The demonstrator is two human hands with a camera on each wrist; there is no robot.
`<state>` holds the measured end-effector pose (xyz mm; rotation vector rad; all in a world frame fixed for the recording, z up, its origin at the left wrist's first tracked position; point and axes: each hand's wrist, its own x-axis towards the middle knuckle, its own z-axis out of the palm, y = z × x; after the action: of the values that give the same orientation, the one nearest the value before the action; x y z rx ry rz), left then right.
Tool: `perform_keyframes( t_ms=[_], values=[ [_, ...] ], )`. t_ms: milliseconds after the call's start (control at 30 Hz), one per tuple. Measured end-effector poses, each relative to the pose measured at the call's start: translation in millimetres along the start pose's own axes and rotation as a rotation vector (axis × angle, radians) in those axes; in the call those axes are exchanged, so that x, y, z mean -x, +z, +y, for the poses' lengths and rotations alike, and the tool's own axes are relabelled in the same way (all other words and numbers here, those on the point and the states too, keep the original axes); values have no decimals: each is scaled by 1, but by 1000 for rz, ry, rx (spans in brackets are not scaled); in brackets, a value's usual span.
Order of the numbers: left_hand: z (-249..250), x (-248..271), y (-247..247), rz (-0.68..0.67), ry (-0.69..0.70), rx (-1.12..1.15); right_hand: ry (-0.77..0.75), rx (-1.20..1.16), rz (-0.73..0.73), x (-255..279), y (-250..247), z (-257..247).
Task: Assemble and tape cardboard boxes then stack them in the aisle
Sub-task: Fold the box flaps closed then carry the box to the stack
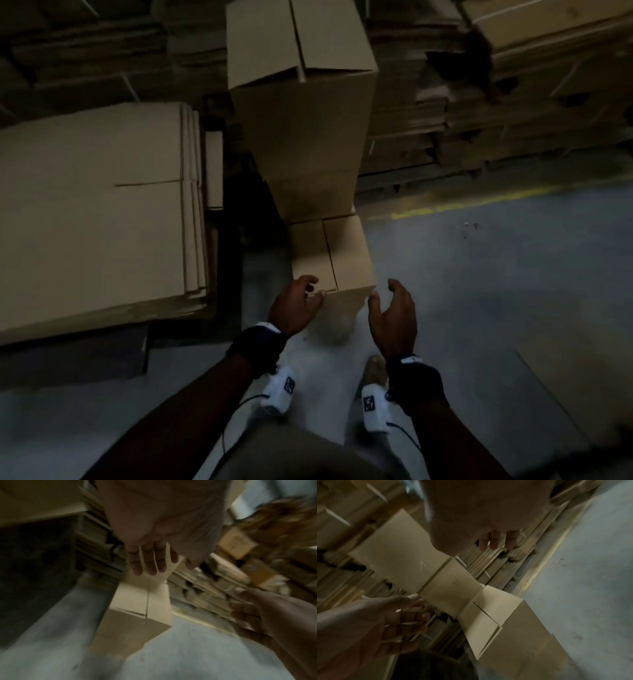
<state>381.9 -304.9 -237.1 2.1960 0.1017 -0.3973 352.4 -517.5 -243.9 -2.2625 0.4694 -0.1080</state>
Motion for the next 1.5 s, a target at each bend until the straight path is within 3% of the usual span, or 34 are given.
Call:
perform_keyframes(
  t_ms=[300,533,700,833,900,1067,1200,1367,1500],
  values=[
    [-3,-33,47,98,-264,31,-83,92,-353,-95,13,41],
    [-83,-88,98,188,-409,23,-49,114,-438,-140,83,119],
    [-156,-142,130,350,-403,126,-57,9,-448,-181,153,173],
    [-188,-170,141,391,-336,285,-69,-130,-502,-201,177,189],
    [-189,-176,140,401,-299,348,8,-223,-583,-205,175,184],
    [-153,-140,118,352,-310,382,83,-256,-619,-186,129,147],
    [-89,-76,81,314,-377,401,107,-213,-655,-150,58,94],
    [-32,3,53,295,-484,341,57,-147,-734,-111,-13,38],
    [-15,62,52,346,-559,354,-21,-121,-852,-91,-30,21]
  ],
)
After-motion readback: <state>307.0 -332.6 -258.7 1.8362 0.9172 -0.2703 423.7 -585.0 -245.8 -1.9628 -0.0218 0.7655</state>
